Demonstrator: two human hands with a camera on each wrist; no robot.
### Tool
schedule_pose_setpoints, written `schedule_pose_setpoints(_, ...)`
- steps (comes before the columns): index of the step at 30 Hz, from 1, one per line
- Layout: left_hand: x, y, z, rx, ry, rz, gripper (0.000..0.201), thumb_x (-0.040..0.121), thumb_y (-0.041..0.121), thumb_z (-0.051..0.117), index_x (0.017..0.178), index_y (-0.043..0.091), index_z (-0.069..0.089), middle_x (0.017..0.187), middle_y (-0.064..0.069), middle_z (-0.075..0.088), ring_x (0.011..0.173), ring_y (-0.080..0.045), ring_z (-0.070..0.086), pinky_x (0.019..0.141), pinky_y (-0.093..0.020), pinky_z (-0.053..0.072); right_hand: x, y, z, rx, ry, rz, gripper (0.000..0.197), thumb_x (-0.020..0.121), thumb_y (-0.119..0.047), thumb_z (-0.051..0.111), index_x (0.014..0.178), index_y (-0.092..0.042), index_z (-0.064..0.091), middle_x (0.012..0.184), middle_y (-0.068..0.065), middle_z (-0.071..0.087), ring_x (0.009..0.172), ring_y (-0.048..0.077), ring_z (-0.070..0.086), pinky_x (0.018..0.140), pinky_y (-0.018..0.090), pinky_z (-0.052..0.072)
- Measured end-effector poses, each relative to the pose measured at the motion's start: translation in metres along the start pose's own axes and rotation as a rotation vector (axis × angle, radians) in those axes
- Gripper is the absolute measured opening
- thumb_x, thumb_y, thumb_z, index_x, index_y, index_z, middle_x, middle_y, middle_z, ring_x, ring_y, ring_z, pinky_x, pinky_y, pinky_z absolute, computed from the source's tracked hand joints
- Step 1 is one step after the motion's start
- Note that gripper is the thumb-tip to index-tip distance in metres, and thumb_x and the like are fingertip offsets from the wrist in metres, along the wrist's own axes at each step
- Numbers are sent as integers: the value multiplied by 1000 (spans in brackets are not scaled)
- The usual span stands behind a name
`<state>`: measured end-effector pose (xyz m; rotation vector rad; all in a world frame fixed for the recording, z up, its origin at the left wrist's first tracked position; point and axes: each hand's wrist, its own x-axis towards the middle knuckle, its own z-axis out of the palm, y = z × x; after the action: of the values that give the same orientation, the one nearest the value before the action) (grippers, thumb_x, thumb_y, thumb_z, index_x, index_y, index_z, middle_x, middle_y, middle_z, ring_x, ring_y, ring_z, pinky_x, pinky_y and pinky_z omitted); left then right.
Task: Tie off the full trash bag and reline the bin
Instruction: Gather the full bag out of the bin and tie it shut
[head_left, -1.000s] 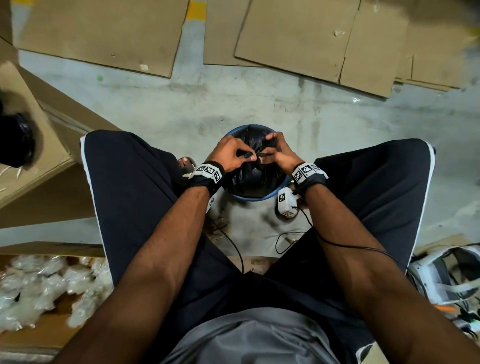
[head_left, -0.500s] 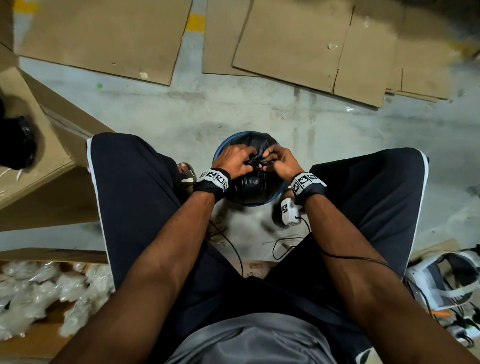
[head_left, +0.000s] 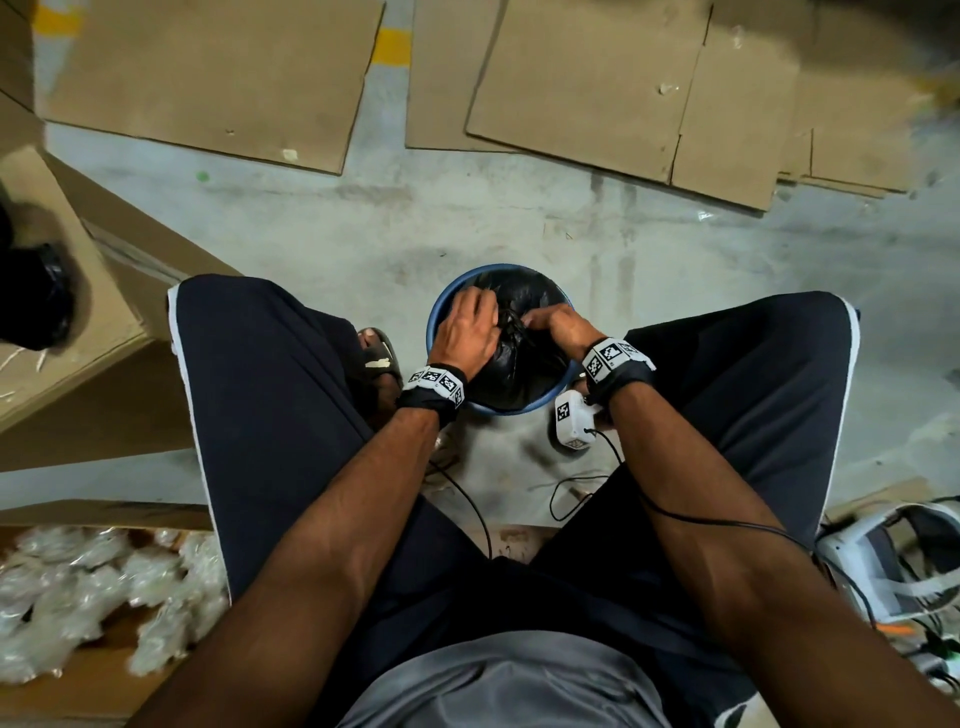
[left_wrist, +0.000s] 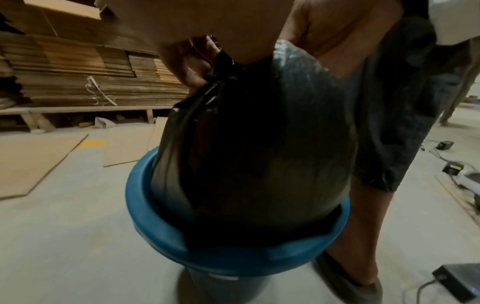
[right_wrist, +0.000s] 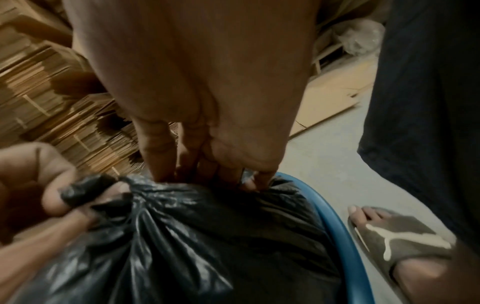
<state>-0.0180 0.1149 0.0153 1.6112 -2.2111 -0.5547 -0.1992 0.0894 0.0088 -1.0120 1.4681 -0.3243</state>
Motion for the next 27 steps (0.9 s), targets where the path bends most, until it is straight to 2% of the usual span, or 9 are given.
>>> schedule_pose_setpoints(2, -2, 0, 3, -40, 11, -33, 20, 79, 7, 62, 98, 3, 57, 102, -19, 57, 95, -38, 57, 81, -43, 48, 9, 10, 1, 69, -5, 74, 24, 79, -35, 70, 88, -16, 80, 99, 3, 78, 104, 23, 70, 104, 36, 46)
schedule_pose_setpoints(4, -2, -1, 6, -158, 39, -89, 21, 82, 6, 66, 103, 6, 60, 104, -15, 56, 96, -32, 57, 84, -38, 46, 2, 8, 5, 182, -4, 84, 21, 87, -28, 67, 90, -10, 78, 103, 12, 76, 104, 29, 70, 104, 41, 48)
schedule_pose_setpoints(8, 4, -9, 5, -296, 5, -162, 17, 85, 14, 73, 99, 12, 64, 100, -7, 63, 91, -21, 60, 84, -33, 48, -10, 5, 11, 285, -47, 11, 21, 99, -7, 56, 81, -8, 68, 84, 10, 67, 82, 20, 61, 87, 32, 48)
schedule_pose_setpoints(13, 15, -15, -6, -403, -62, -221, 12, 86, 16, 75, 96, 13, 78, 100, -6, 75, 94, -19, 68, 90, -28, 52, -5, 14, 12, 256, 104, -33, 21, 95, -11, 66, 74, -14, 68, 75, 7, 65, 78, 19, 56, 81, 27, 45)
schedule_pose_setpoints(16, 11, -17, -3, -451, -22, -308, 11, 84, 19, 74, 94, 20, 79, 97, -1, 75, 93, -16, 69, 87, -26, 54, 0, 18, 15, 186, 176, -49, 24, 91, -20, 71, 68, -23, 71, 63, -9, 65, 68, 12, 55, 76, 25, 44)
schedule_pose_setpoints(20, 8, -18, 1, -615, 37, -472, 8, 81, 14, 77, 86, 20, 79, 84, 4, 78, 84, -9, 73, 89, -30, 58, -1, 19, 19, 157, 214, -83, 22, 90, -30, 71, 69, -27, 70, 66, -11, 64, 70, 10, 55, 79, 28, 43)
schedule_pose_setpoints(22, 8, -21, 6, -675, 13, -553, 9, 78, 17, 77, 80, 26, 77, 76, 0, 76, 78, -15, 74, 87, -37, 60, -6, 15, 19, 161, 186, -93, 24, 96, -27, 65, 73, -22, 67, 69, -8, 62, 71, 9, 54, 77, 27, 43)
schedule_pose_setpoints(24, 8, -28, 14, -756, 0, -620, 11, 75, 19, 74, 74, 30, 75, 73, -5, 76, 79, -23, 76, 87, -45, 61, -11, 10, 19, 216, 143, -76, 22, 100, -18, 58, 80, -21, 65, 72, -3, 60, 69, 10, 53, 64, 27, 46)
schedule_pose_setpoints(27, 9, -31, 16, -841, 29, -704, 14, 78, 13, 74, 72, 25, 74, 77, -8, 77, 81, -24, 77, 91, -42, 60, -16, 6, 14, 342, 149, -43, 25, 97, -1, 52, 93, -20, 68, 81, -1, 66, 69, 9, 60, 48, 22, 46)
